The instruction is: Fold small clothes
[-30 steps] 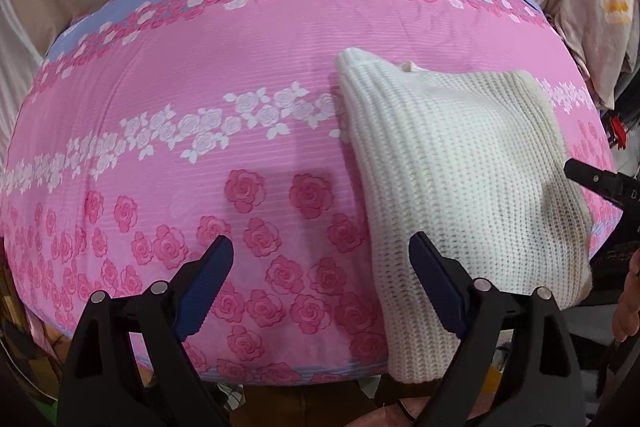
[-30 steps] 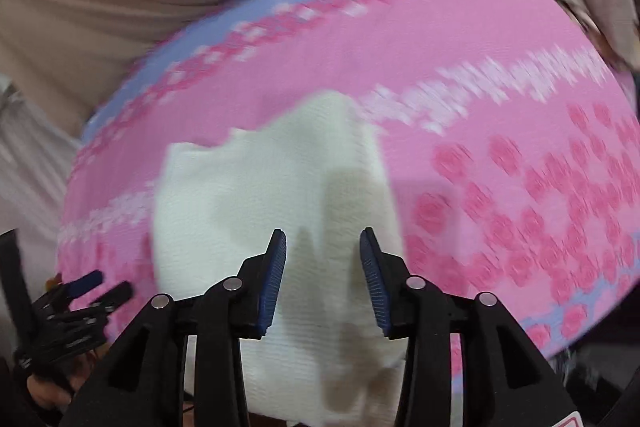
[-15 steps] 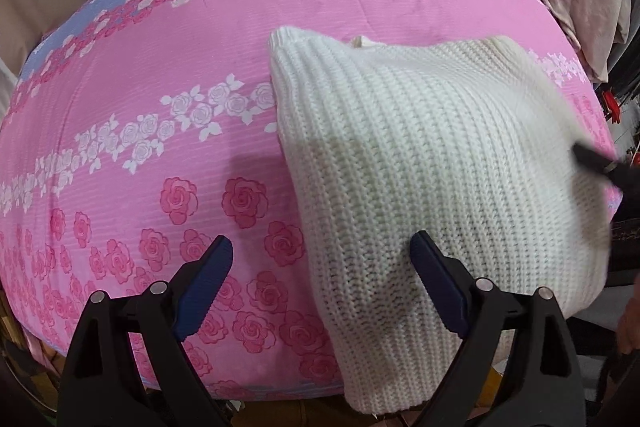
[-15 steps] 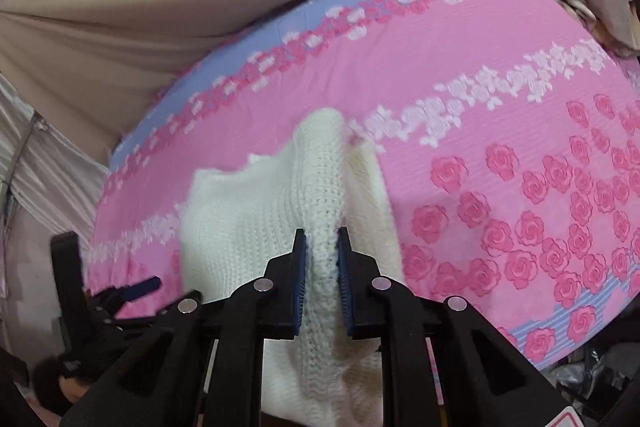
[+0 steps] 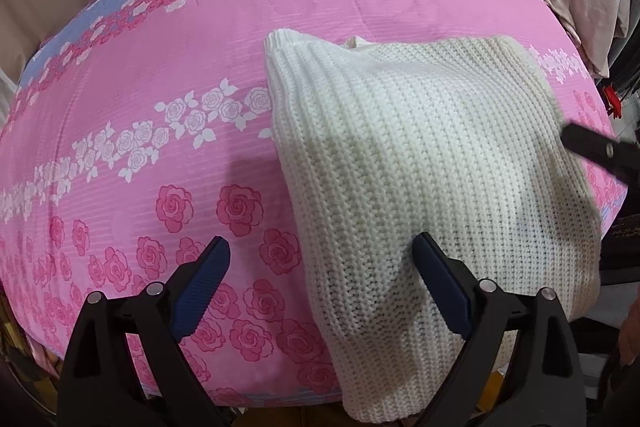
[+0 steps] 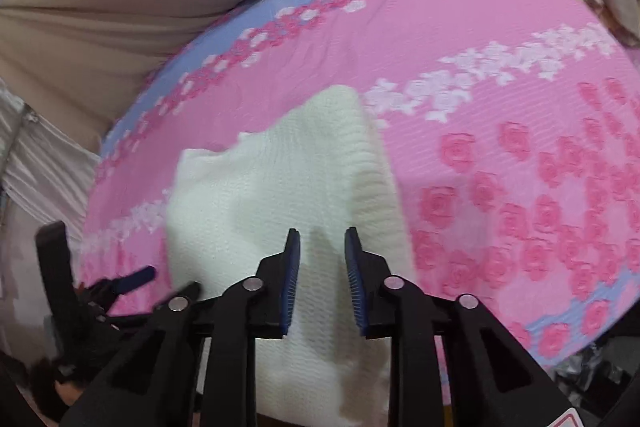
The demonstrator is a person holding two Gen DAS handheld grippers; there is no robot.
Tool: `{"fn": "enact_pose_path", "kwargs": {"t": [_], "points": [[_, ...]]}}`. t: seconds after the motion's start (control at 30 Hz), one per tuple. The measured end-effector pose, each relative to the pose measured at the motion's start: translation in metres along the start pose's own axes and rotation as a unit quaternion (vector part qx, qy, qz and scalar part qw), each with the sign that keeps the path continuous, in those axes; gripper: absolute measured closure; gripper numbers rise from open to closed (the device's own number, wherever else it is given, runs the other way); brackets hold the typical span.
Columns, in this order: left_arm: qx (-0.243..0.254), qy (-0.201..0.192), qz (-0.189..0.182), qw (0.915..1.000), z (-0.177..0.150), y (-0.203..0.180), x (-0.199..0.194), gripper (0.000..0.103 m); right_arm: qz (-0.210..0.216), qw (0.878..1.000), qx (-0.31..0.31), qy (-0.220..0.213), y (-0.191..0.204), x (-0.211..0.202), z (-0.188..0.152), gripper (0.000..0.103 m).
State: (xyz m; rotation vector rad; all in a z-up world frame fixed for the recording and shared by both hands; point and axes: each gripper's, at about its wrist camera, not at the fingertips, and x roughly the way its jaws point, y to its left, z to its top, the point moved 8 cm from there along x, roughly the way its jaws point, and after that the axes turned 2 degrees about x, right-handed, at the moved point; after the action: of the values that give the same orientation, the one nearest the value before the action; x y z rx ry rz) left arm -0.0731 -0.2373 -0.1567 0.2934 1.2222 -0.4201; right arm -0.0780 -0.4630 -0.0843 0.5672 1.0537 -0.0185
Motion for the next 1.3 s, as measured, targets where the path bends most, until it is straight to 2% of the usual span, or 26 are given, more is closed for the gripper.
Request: {"fn": "enact_pose_path", "kwargs": {"t": [0.07, 0.13, 0.17, 0.2, 0.23, 0.3, 0.33, 0.4, 0.43, 0.5, 0.6, 0.67, 0.73, 0.77, 0.8, 0.83, 0.87, 0.93, 0.97, 1.03, 1.07, 1.1, 1.13, 1.2, 1.3], "points": [[0.001, 0.001, 0.001, 1.0000, 0.000, 0.000, 0.002, 0.012, -0.019, 0.999, -0.040, -0.007, 0.014, 0.007, 0.020, 0.082], [0.000, 0.001, 0.003, 1.0000, -0.001, 0.000, 0.003, 0.012, -0.034, 0.998, -0.046, 0.002, 0.012, 0.027, 0.042, 0.082], [0.000, 0.000, 0.004, 1.0000, 0.000, 0.000, 0.003, 0.011, -0.048, 0.998, -0.041, 0.018, 0.003, 0.044, 0.051, 0.082], [0.001, -0.001, 0.004, 1.0000, 0.000, 0.000, 0.004, 0.011, -0.070, 0.996, -0.037, 0.027, -0.009, 0.059, 0.058, 0.089], [0.001, -0.001, 0.003, 1.0000, 0.000, 0.000, 0.005, 0.011, -0.088, 0.995, -0.034, 0.042, -0.023, 0.079, 0.061, 0.090], [-0.001, -0.004, 0.003, 1.0000, 0.002, -0.001, 0.006, 0.011, -0.051, 0.998, -0.003, 0.036, -0.032, 0.087, 0.068, 0.091], [0.000, -0.003, 0.004, 1.0000, 0.002, -0.001, 0.006, 0.011, -0.042, 0.998, 0.017, 0.042, -0.034, 0.082, 0.070, 0.091], [-0.001, -0.004, 0.002, 1.0000, 0.002, -0.001, 0.004, 0.012, -0.025, 0.999, 0.036, 0.020, -0.031, 0.057, 0.069, 0.089], [-0.003, -0.006, -0.003, 1.0000, 0.001, 0.000, 0.001, 0.012, -0.019, 0.999, 0.036, 0.006, -0.028, 0.041, 0.064, 0.086], [-0.006, -0.005, -0.016, 0.9998, -0.003, 0.001, -0.006, 0.012, -0.021, 0.999, 0.032, -0.011, -0.027, 0.011, 0.045, 0.069], [-0.014, 0.015, -0.061, 0.9980, -0.018, 0.001, -0.010, 0.012, -0.028, 0.999, 0.046, 0.006, -0.048, -0.014, -0.009, 0.048], [-0.015, 0.042, -0.079, 0.9959, -0.032, -0.002, -0.003, 0.012, -0.018, 0.997, 0.068, 0.037, -0.062, -0.017, -0.049, 0.048], [-0.012, 0.068, -0.081, 0.9944, -0.043, -0.006, 0.007, 0.012, -0.007, 0.995, 0.080, 0.057, -0.064, -0.013, -0.077, 0.048], [-0.016, 0.083, -0.081, 0.9931, -0.047, -0.007, 0.014, 0.012, -0.009, 0.995, 0.076, 0.061, -0.066, -0.008, -0.087, 0.055], [-0.020, 0.090, -0.082, 0.9923, -0.048, -0.007, 0.017, 0.013, -0.022, 0.995, 0.071, 0.060, -0.067, -0.004, -0.091, 0.080], [-0.023, 0.094, -0.080, 0.9921, -0.047, -0.008, 0.018, 0.013, -0.027, 0.995, 0.074, 0.055, -0.069, -0.005, -0.092, 0.090], [-0.020, 0.090, -0.074, 0.9930, -0.045, -0.008, 0.016, 0.013, -0.013, 0.995, 0.088, 0.036, -0.066, -0.013, -0.088, 0.091], [-0.006, 0.081, -0.065, 0.9946, -0.043, -0.010, 0.013, 0.013, 0.010, 0.996, 0.090, -0.004, -0.059, -0.036, -0.078, 0.092], [-0.003, 0.081, -0.063, 0.9947, -0.043, -0.012, 0.014, 0.013, 0.002, 0.997, 0.079, -0.011, -0.058, -0.042, -0.077, 0.092], [-0.006, 0.092, -0.064, 0.9937, -0.046, -0.012, 0.020, 0.013, -0.015, 0.997, 0.070, 0.015, -0.066, -0.029, -0.086, 0.092], [-0.009, 0.098, -0.067, 0.9929, -0.047, -0.012, 0.023, 0.013, -0.036, 0.996, 0.067, 0.048, -0.078, -0.009, -0.099, 0.091], [-0.013, 0.103, -0.069, 0.9921, -0.048, -0.011, 0.026, 0.013, -0.039, 0.994, 0.072, 0.072, -0.086, 0.005, -0.111, 0.081], [-0.015, 0.103, -0.070, 0.9921, -0.047, -0.010, 0.025, 0.013, -0.032, 0.993, 0.091, 0.068, -0.090, 0.007, -0.113, 0.075], [-0.010, 0.069, -0.067, 0.9953, -0.037, -0.008, 0.009, 0.014, -0.036, 0.991, 0.114, 0.055, -0.091, -0.007, -0.104, 0.065], [-0.031, 0.011, -0.086, 0.9957, -0.011, -0.004, -0.020, 0.013, -0.060, 0.996, 0.068, -0.012, -0.071, -0.045, -0.070, 0.063]]}}
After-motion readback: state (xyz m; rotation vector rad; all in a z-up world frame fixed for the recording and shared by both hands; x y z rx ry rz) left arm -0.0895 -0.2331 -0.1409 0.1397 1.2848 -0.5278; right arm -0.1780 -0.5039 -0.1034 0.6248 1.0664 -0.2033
